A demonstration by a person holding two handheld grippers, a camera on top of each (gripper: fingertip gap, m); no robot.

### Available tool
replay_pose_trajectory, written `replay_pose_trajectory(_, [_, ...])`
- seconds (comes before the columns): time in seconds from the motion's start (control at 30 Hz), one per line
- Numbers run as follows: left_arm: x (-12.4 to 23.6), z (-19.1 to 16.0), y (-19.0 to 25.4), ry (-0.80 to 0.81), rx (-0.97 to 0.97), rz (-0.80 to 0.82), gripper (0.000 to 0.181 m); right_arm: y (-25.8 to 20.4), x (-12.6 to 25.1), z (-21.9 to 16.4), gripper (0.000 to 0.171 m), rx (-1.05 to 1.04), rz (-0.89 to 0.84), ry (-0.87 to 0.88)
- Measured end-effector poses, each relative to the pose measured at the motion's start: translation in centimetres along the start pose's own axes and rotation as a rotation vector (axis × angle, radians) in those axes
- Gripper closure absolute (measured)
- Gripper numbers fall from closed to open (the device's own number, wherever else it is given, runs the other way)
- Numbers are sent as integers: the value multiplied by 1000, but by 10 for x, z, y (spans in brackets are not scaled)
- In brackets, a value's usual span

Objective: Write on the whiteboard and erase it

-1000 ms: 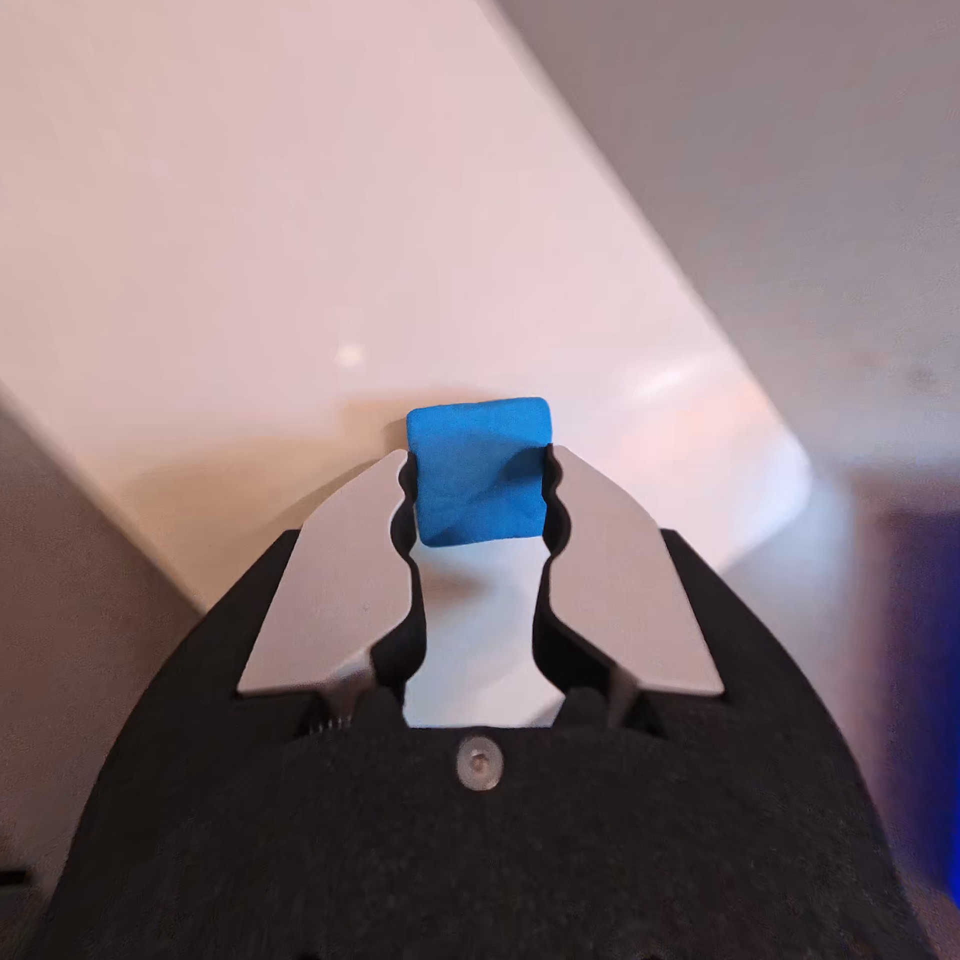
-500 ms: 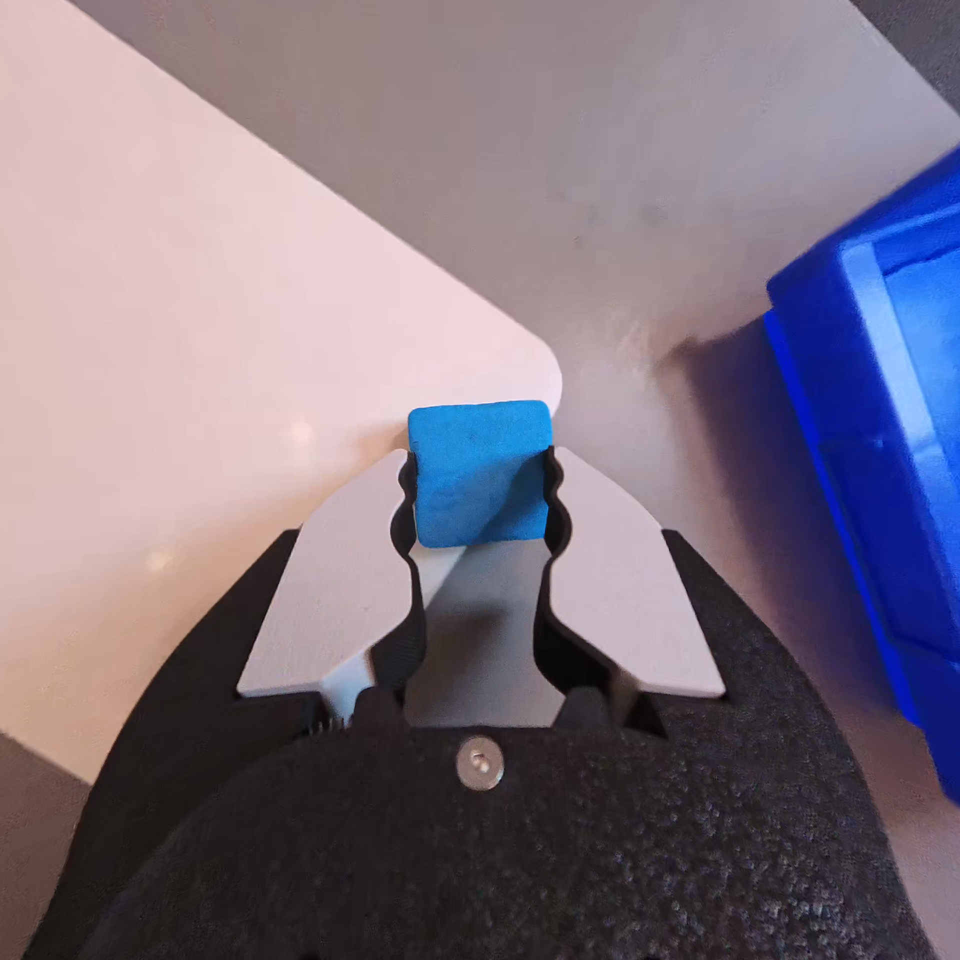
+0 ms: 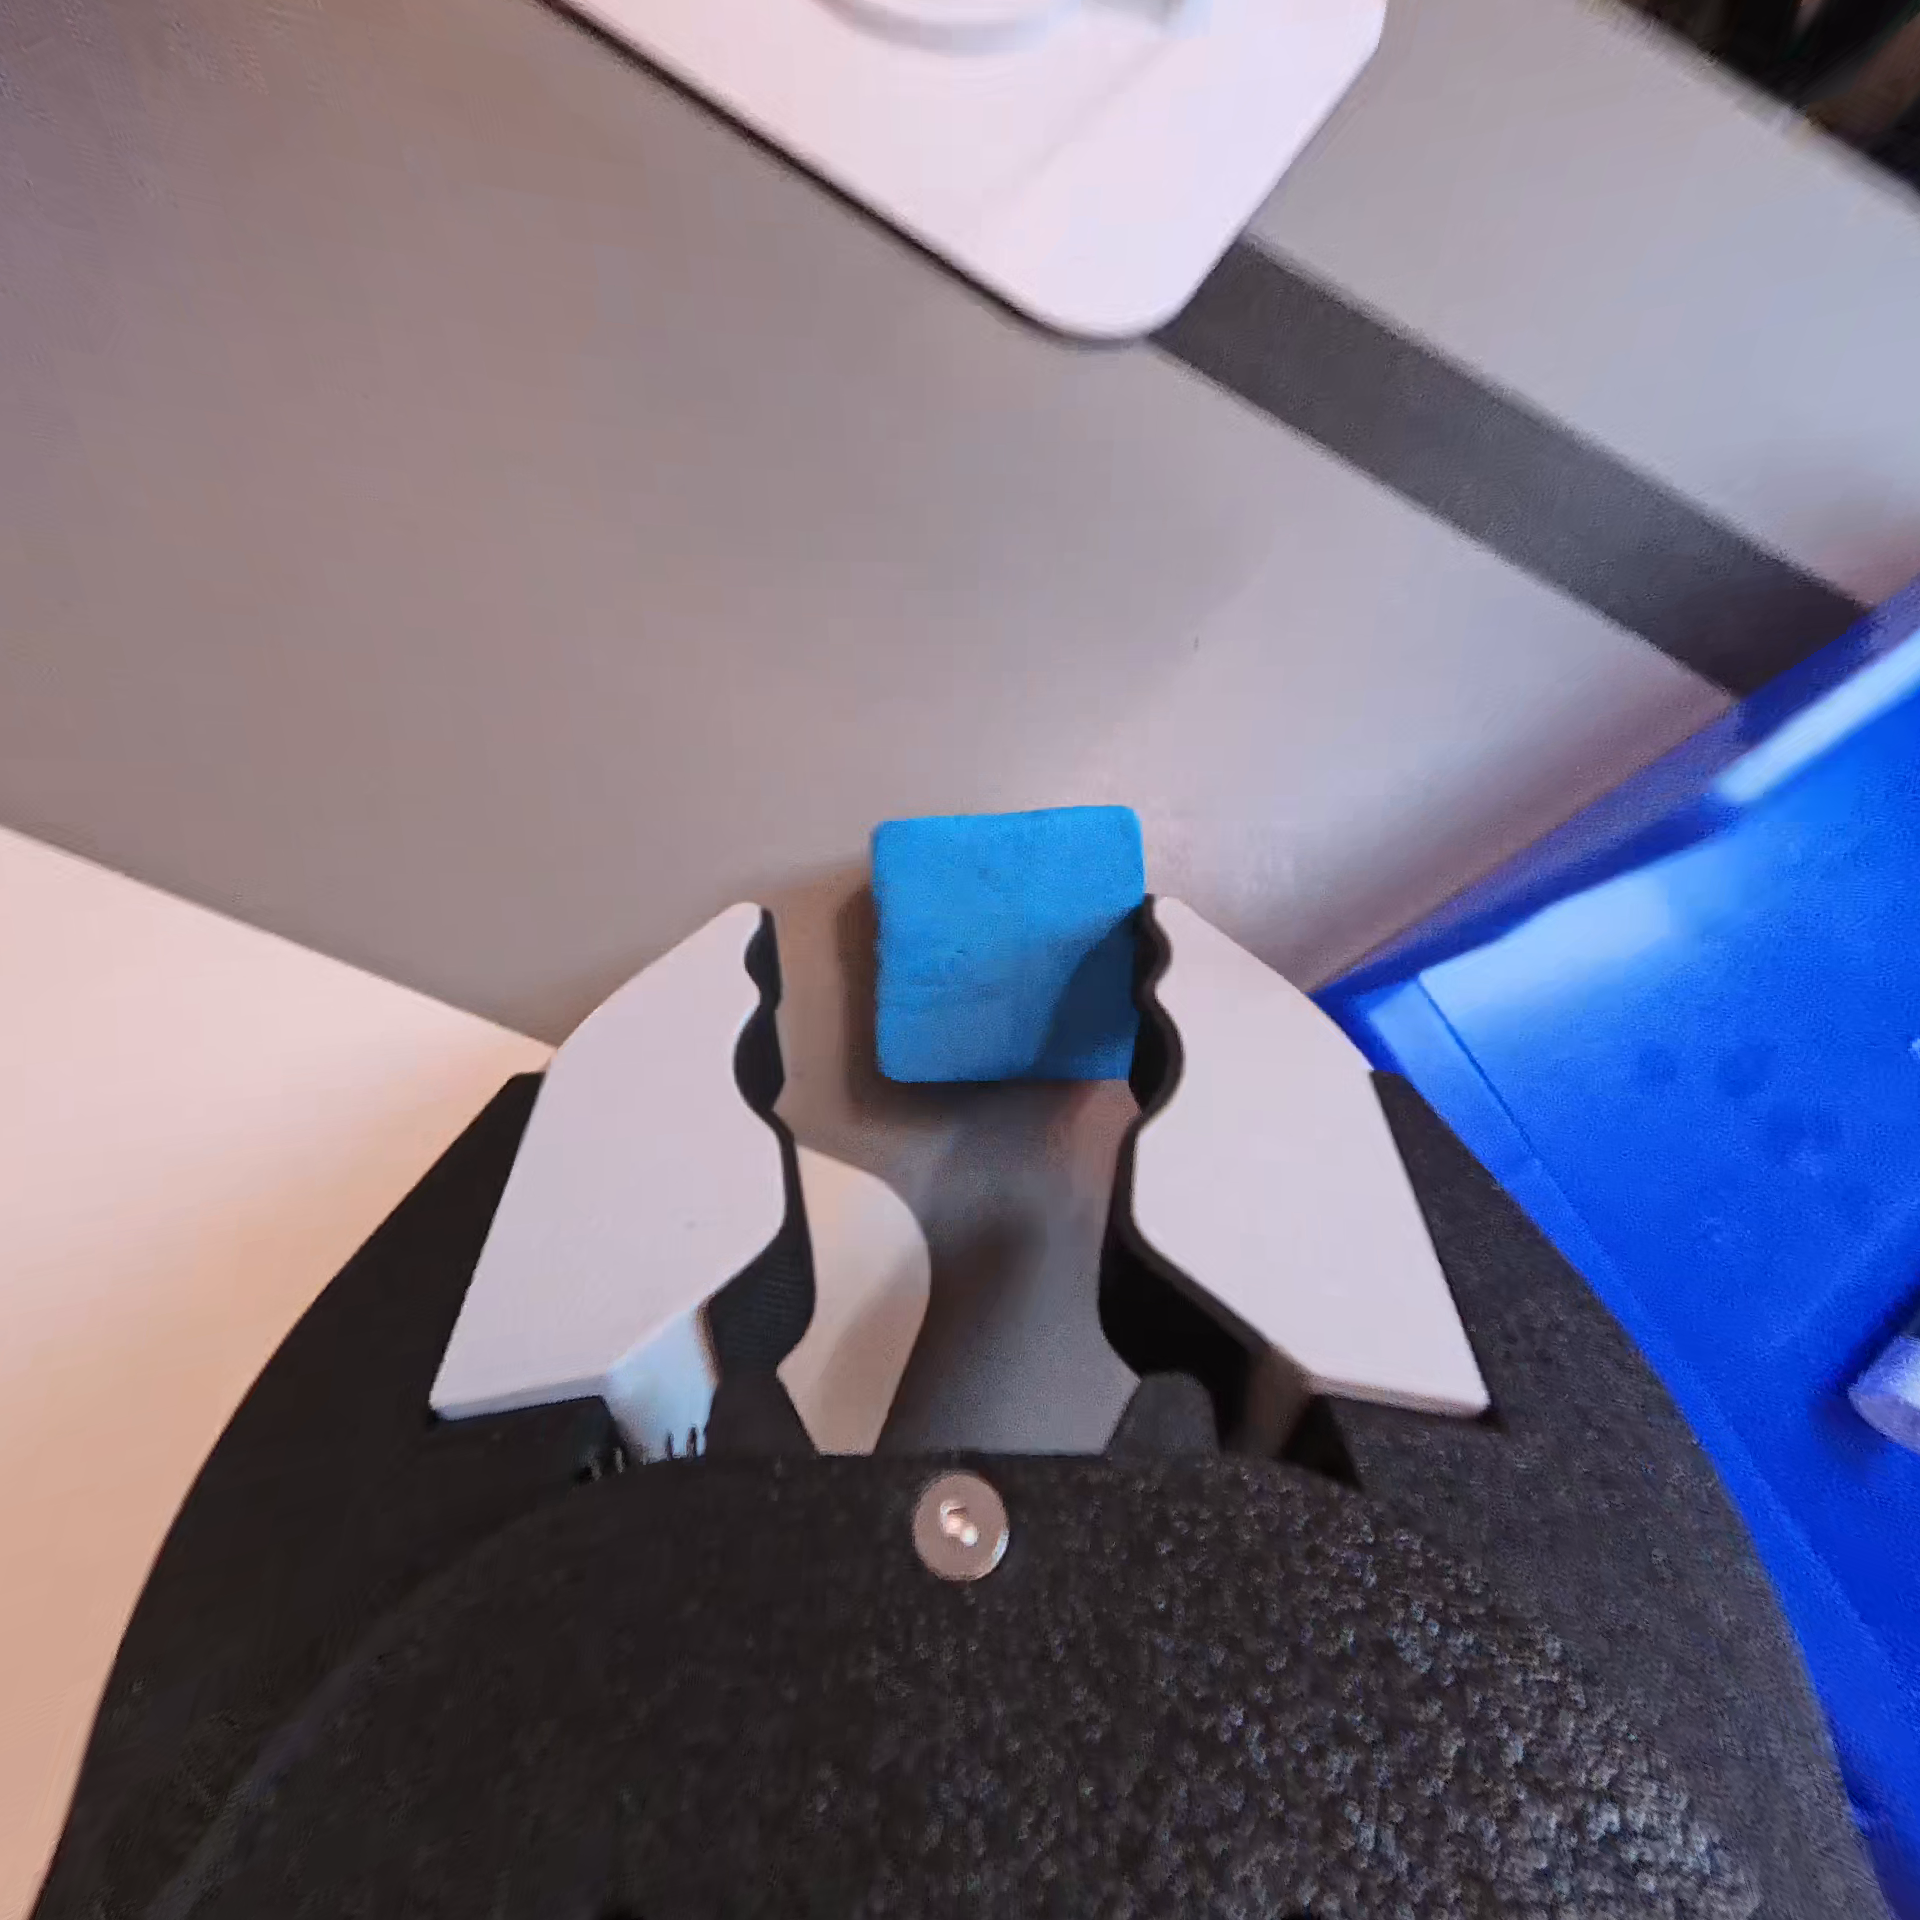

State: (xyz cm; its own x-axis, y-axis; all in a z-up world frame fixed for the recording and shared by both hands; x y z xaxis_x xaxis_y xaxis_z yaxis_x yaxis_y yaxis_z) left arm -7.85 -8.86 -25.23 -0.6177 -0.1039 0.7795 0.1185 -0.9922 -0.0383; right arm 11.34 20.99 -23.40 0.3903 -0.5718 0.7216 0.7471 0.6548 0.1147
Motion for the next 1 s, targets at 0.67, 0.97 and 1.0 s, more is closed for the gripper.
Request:
replay_pose_trajectory(0.67, [238, -63, -143, 338, 367, 715, 156, -4, 121, -22, 103, -9, 84, 680])
replay_pose_trajectory(0.97, [232, -173, -212, -626, 312, 298, 150, -17, 97, -30, 107, 47, 100, 589])
replay_pose_trajectory(1.0, [226, -180, -215, -707, 304, 259, 148, -18, 95, -32, 108, 58, 93, 582])
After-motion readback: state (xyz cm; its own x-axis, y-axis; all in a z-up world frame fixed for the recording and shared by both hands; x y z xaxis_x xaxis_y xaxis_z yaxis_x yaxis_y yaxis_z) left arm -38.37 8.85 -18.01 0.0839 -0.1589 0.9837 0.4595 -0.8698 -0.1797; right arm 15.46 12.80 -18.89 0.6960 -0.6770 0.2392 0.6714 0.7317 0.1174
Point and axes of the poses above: each gripper's, where its closed fingertips meet, x back along the fingers, z out of its top, y = z × x across the jaws, the point moved 5 cm from there along x, back along the fingers, and after that the axes turned 1 degree about y, right-handed, at the moved point
